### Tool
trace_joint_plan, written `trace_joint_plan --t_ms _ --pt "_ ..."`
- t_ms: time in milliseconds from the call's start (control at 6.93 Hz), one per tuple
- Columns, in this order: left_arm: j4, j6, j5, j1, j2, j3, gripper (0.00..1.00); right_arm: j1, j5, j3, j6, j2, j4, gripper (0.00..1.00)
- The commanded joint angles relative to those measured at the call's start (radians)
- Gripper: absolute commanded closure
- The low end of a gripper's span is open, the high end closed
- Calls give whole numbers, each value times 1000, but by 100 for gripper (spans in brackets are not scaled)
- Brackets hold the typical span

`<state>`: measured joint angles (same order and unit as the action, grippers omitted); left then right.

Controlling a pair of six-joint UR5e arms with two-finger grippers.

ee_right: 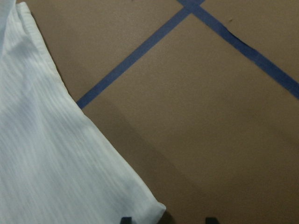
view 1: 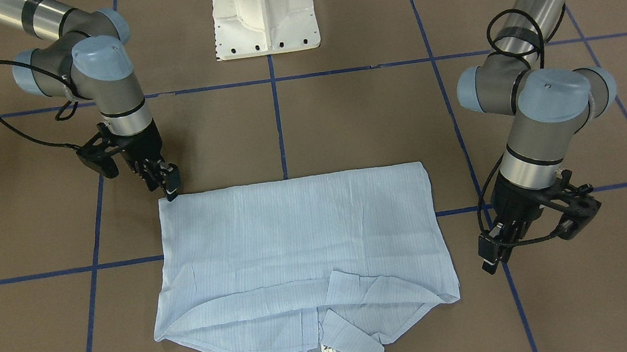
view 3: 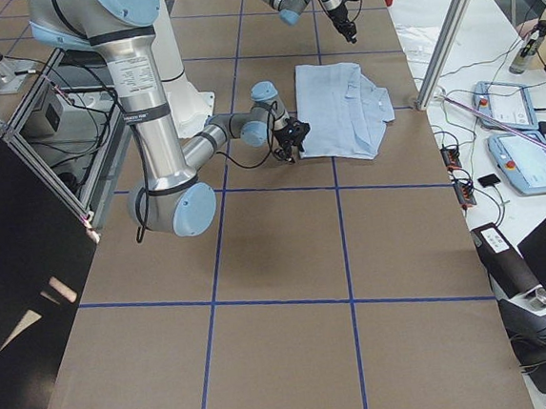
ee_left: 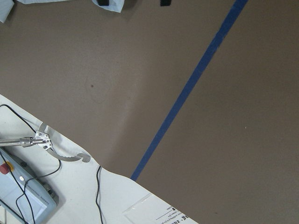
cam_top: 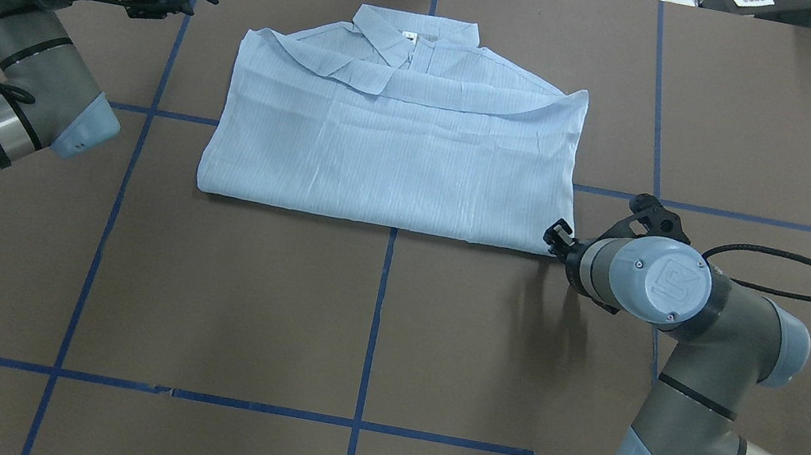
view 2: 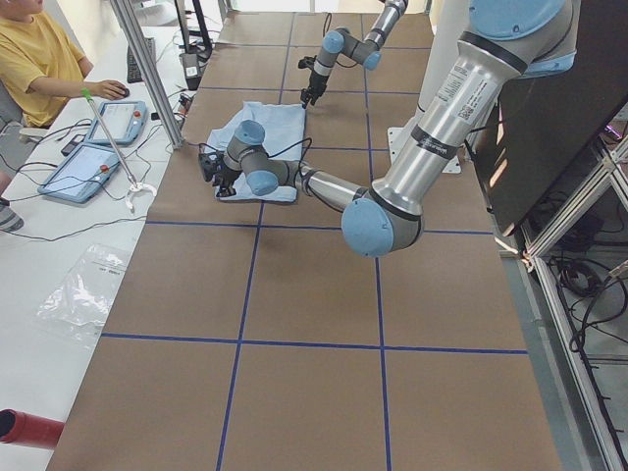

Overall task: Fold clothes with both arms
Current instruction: 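Move the right gripper to the folded shirt's corner nearest it and grasp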

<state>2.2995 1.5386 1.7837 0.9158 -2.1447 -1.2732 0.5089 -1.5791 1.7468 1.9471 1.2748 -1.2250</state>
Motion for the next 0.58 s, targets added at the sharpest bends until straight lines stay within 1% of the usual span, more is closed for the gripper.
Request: trace_joint_plan --t_ms 0,144,289,433 --pt "0 0 -1 0 0 0 53 0 1 -16 1 -20 -1 42" --pt "0 0 -1 0 0 0 53 2 1 -16 3 -22 -1 77" --pt "0 0 -1 0 0 0 53 6 1 -16 0 -20 -1 94" --pt "0 2 -1 0 0 0 53 14 1 -12 -5 -22 -1 100"
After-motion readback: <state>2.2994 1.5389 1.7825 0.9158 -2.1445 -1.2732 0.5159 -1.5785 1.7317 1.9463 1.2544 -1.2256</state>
